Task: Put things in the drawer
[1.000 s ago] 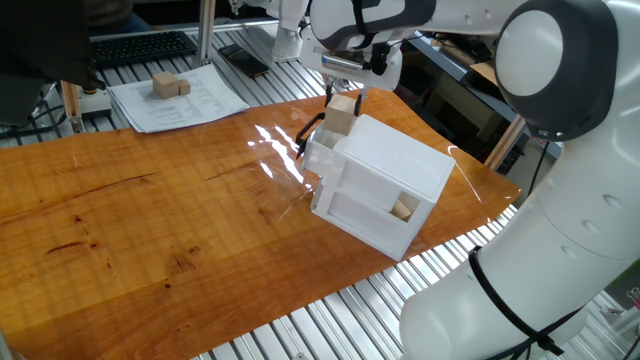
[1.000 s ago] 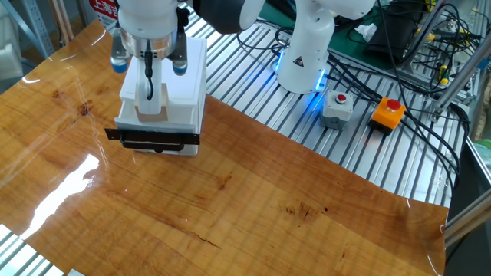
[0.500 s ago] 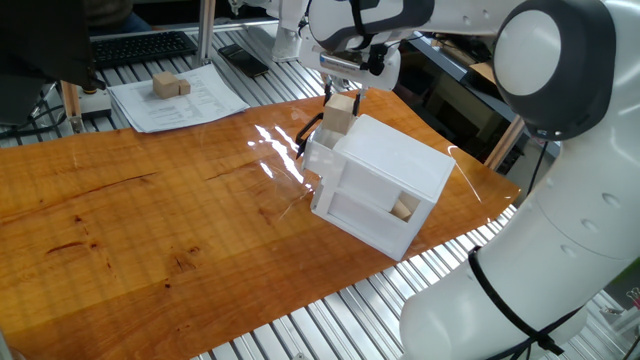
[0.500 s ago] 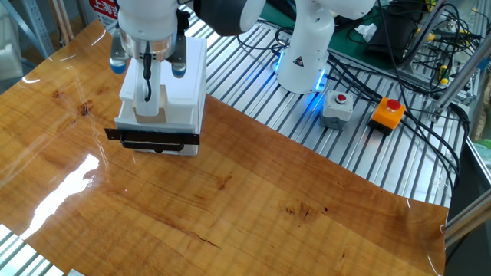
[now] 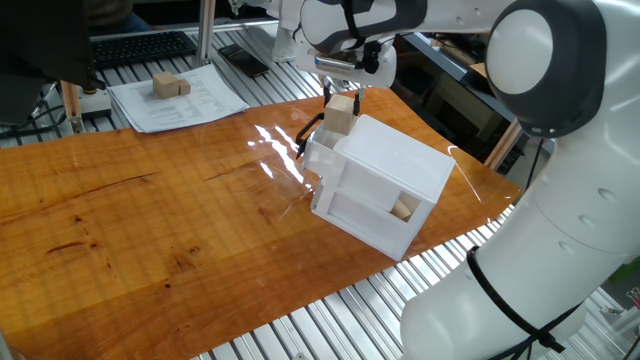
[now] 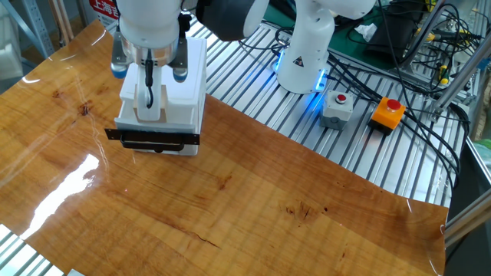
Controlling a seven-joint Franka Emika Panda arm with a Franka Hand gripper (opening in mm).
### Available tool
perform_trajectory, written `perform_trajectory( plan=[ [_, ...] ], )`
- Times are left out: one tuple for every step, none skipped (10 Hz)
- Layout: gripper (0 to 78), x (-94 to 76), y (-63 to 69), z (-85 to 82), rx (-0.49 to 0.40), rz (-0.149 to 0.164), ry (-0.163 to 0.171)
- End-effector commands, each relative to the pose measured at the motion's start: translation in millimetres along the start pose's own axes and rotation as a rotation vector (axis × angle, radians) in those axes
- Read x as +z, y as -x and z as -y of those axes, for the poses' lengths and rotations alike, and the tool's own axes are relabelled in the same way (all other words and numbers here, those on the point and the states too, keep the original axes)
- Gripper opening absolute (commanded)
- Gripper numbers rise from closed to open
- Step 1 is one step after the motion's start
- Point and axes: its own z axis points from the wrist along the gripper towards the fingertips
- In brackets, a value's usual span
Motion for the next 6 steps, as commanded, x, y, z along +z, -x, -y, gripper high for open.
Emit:
perform_trajectory(
  plan=[
    [1.3,7.7,-2.4,2.3,0.008,-0.002,-0.026],
    [1.3,7.7,-2.4,2.3,0.010,-0.001,-0.028],
    [1.3,8.5,-2.5,1.6,0.021,0.002,-0.033],
    [1.3,9.0,-2.6,1.1,0.018,0.019,-0.059],
    [1.3,9.0,-2.6,1.1,0.016,0.016,-0.062],
    [1.3,9.0,-2.5,1.0,0.014,0.016,-0.066]
  ],
)
